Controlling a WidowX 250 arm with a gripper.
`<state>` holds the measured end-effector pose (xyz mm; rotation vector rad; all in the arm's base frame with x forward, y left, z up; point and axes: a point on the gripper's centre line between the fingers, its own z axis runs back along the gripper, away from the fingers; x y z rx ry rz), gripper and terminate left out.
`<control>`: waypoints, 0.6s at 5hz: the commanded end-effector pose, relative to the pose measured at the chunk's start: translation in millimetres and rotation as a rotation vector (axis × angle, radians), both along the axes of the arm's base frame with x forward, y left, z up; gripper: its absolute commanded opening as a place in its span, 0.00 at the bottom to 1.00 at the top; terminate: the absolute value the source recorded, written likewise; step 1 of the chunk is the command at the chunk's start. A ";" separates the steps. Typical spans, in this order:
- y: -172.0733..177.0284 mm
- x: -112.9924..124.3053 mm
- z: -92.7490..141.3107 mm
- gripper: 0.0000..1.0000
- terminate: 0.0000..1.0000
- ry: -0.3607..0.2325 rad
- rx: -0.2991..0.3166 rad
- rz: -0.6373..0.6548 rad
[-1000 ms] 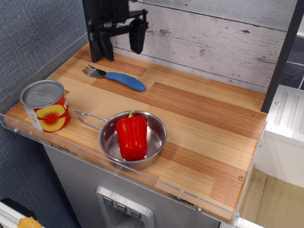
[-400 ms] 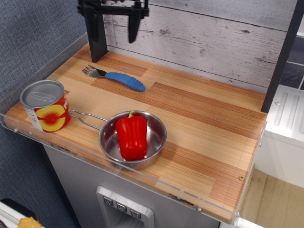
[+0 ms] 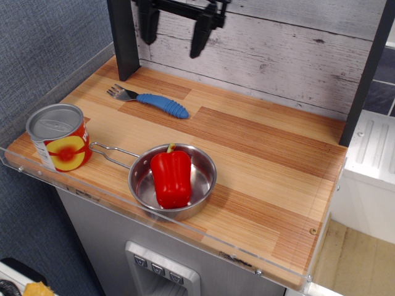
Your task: Move the fork above and between the can and pot
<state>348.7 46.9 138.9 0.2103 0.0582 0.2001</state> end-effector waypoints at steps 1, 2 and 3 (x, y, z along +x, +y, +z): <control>-50.9 12.4 36.1 1.00 0.00 -0.124 -0.046 -0.204; -69.3 15.9 41.3 1.00 0.00 -0.141 -0.079 -0.244; -75.9 17.1 40.3 1.00 1.00 -0.131 -0.083 -0.295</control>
